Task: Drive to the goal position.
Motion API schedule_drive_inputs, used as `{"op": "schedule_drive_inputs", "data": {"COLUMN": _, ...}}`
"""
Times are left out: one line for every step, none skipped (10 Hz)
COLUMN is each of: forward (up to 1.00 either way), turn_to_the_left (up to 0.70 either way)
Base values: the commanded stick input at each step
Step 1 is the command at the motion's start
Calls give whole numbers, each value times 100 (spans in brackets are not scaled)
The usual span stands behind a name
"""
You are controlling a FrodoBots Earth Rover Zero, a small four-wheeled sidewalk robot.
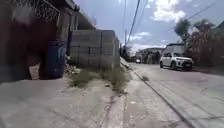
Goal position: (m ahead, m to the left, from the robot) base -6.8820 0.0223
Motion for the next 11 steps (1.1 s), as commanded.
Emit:
{"op": "schedule_drive_inputs", "data": {"forward": 0, "turn_to_the_left": 0}}
{"op": "schedule_drive_inputs", "data": {"forward": 0, "turn_to_the_left": 0}}
{"op": "schedule_drive_inputs", "data": {"forward": 0, "turn_to_the_left": 0}}
{"op": "schedule_drive_inputs", "data": {"forward": 0, "turn_to_the_left": 0}}
{"op": "schedule_drive_inputs", "data": {"forward": 0, "turn_to_the_left": -24}}
{"op": "schedule_drive_inputs", "data": {"forward": 0, "turn_to_the_left": -60}}
{"op": "schedule_drive_inputs", "data": {"forward": 0, "turn_to_the_left": -70}}
{"op": "schedule_drive_inputs", "data": {"forward": 0, "turn_to_the_left": -70}}
{"op": "schedule_drive_inputs", "data": {"forward": 0, "turn_to_the_left": -70}}
{"op": "schedule_drive_inputs", "data": {"forward": 0, "turn_to_the_left": -70}}
{"op": "schedule_drive_inputs", "data": {"forward": 0, "turn_to_the_left": -70}}
